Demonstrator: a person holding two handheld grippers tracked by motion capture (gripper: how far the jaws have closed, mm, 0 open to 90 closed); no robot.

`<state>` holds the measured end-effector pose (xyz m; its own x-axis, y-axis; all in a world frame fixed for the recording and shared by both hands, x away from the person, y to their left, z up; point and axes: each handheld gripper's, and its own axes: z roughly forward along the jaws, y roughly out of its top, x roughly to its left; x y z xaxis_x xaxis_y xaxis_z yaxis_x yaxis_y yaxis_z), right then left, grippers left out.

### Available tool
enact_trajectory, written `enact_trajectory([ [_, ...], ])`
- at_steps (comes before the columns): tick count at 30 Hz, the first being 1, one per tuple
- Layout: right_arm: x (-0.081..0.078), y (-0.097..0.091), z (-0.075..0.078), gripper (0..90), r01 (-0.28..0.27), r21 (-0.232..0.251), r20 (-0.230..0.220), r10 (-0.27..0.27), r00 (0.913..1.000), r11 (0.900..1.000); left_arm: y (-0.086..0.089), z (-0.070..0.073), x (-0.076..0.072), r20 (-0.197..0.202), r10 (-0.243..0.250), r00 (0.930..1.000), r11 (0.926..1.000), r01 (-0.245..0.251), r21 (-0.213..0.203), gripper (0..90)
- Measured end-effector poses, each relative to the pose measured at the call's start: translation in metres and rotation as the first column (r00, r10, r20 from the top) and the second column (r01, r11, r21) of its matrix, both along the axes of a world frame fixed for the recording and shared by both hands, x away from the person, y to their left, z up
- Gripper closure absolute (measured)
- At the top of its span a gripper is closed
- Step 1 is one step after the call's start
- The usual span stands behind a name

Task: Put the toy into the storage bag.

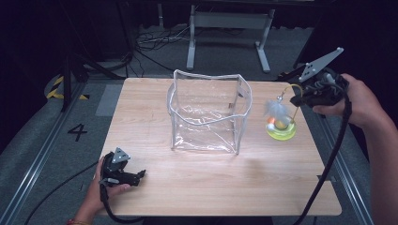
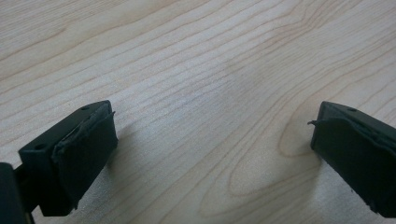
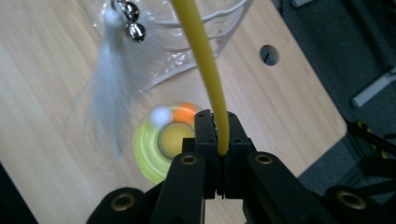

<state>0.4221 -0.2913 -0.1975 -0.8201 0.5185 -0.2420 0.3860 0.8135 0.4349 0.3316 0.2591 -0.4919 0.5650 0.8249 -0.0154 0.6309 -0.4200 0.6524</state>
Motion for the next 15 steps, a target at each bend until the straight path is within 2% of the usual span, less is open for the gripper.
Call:
enact_trajectory([
  [2, 0.002, 0.000, 0.004, 88.4, 0.000, 0.002, -0.004, 0.000, 1.0000, 1.0000, 0.000, 0.000, 0.000, -0.001, 0.000, 1.0000, 1.0000, 0.000, 0.000, 0.6],
  [10, 0.019, 0.005, 0.047, 88.5, 0.011, -0.002, 0.036, -0.011, 0.9993, 0.9999, 0.000, 0.000, 0.000, 0.000, -0.002, 1.0000, 1.0000, 0.002, 0.000, 0.6],
  [15, 0.026, 0.013, 0.060, 88.4, 0.011, -0.004, 0.044, -0.011, 0.9990, 0.9999, 0.000, 0.000, 0.000, -0.001, 0.000, 1.0000, 1.0000, 0.000, 0.000, 0.6],
])
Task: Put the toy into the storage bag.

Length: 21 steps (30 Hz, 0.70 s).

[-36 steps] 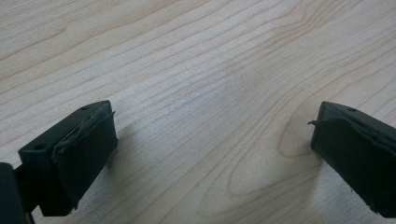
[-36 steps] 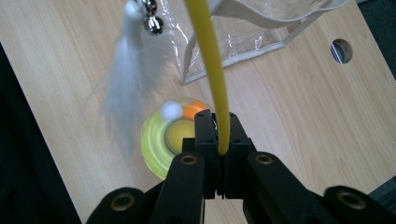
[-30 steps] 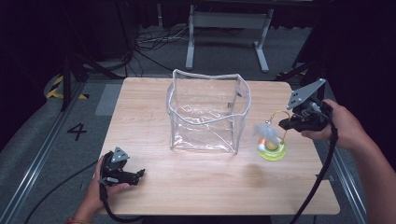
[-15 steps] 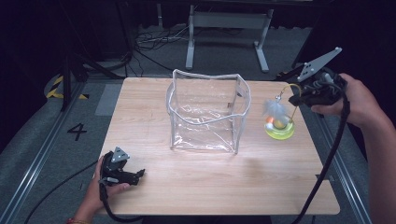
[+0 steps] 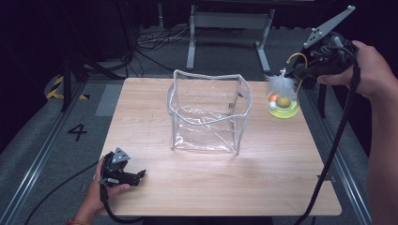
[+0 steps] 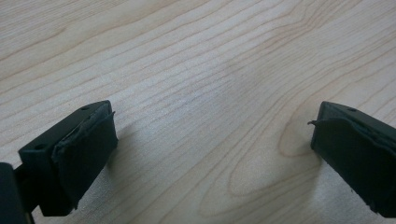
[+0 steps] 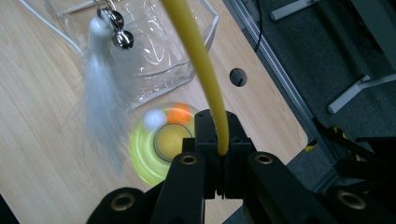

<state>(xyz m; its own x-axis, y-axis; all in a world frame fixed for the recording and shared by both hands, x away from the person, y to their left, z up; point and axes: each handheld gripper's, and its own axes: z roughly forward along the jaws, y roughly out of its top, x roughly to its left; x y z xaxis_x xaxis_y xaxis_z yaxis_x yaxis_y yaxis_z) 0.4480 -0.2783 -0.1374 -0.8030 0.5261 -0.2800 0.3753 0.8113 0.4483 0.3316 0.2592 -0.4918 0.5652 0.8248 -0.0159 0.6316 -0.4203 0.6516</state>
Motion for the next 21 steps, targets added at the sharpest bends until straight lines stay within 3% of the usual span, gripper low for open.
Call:
enact_trajectory([
  [6, 0.007, 0.017, 0.008, 88.4, -0.023, -0.021, 0.001, 0.023, 0.9997, 0.9995, 0.000, 0.000, 0.000, 0.000, 0.000, 1.0000, 1.0000, 0.000, 0.000, 0.6],
  [21, 0.019, 0.064, 0.025, 88.4, -0.094, -0.013, 0.011, 0.094, 0.9955, 0.9955, 0.000, 0.000, 0.000, 0.001, -0.005, 1.0000, 1.0000, 0.005, -0.001, 0.6],
])
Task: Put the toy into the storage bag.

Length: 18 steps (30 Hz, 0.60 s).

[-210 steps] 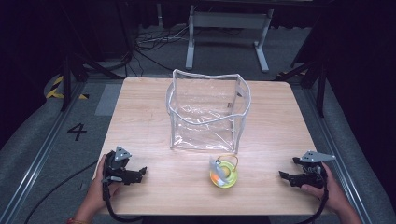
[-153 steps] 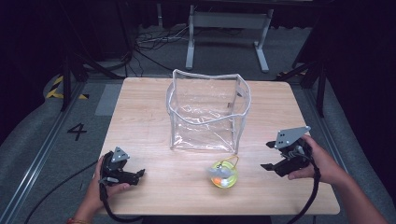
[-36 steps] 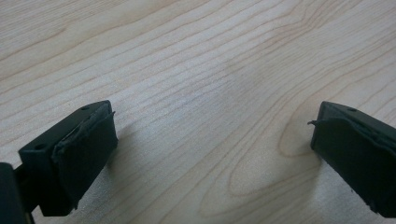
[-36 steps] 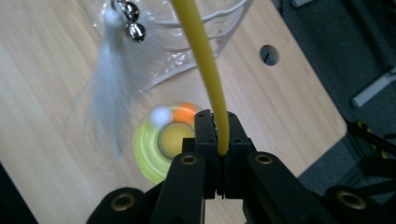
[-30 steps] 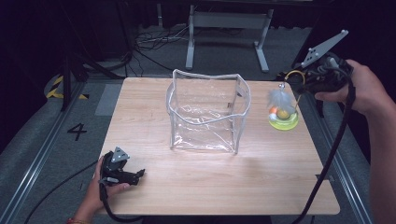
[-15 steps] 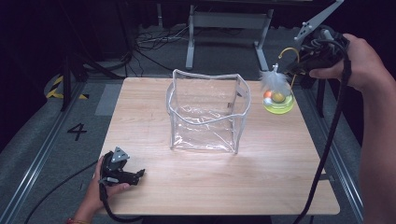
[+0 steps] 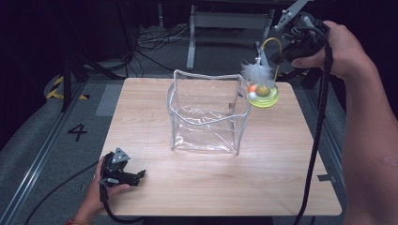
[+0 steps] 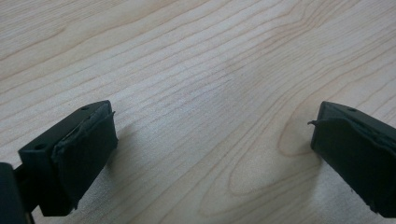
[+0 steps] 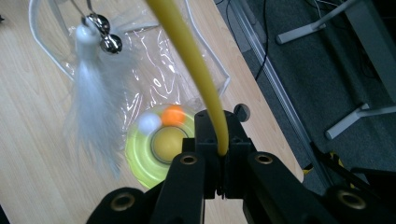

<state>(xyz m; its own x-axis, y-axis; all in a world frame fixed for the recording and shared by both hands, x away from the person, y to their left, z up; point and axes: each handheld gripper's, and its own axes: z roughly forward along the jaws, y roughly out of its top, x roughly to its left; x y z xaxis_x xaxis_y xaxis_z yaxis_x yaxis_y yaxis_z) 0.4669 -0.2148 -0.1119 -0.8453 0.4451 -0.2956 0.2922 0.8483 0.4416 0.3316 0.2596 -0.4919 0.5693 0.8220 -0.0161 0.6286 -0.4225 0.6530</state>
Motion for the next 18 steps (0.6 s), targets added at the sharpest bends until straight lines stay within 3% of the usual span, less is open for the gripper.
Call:
enact_trajectory([
  [18, 0.017, 0.045, -0.006, 88.3, -0.051, -0.023, -0.026, 0.050, 0.9984, 0.9984, 0.001, 0.000, 0.000, 0.001, -0.009, 1.0000, 1.0000, 0.009, -0.003, 0.5],
])
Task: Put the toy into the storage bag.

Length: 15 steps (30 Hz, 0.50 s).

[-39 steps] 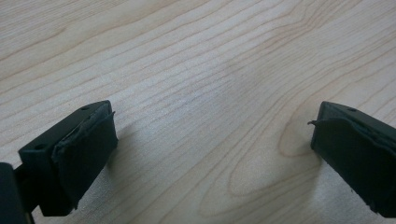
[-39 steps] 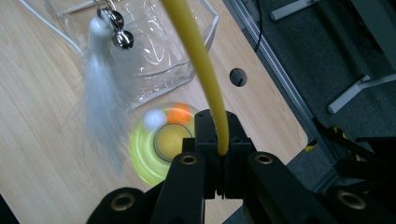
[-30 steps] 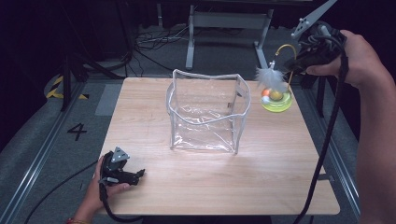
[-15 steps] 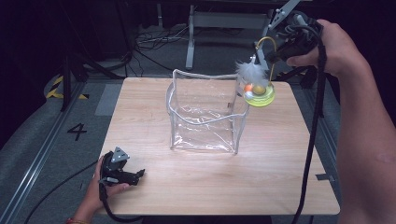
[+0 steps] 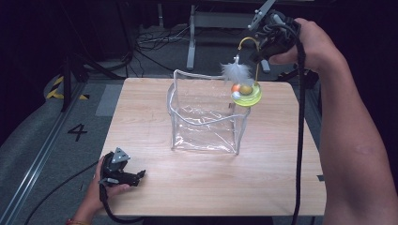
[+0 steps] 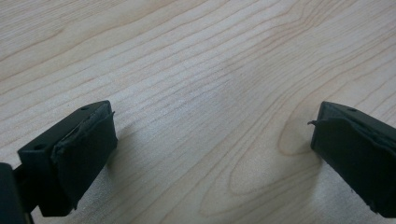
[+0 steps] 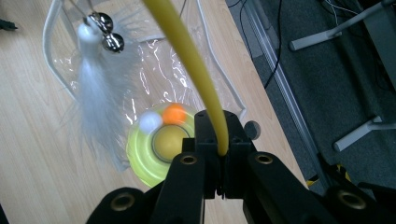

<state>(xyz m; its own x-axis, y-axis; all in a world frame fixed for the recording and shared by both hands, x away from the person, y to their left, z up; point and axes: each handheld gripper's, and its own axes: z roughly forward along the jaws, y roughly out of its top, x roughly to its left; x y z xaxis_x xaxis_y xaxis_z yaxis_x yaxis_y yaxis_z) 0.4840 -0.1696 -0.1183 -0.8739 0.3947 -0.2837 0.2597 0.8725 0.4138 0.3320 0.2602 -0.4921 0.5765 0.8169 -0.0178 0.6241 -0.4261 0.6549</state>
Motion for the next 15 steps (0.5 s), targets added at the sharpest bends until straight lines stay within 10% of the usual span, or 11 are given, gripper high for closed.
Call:
enact_trajectory([
  [15, 0.013, 0.029, -0.018, 88.3, -0.022, 0.005, -0.032, 0.022, 0.9992, 0.9997, 0.000, 0.000, 0.001, -0.006, -0.009, 0.9999, 1.0000, 0.009, -0.003, 0.3],
])
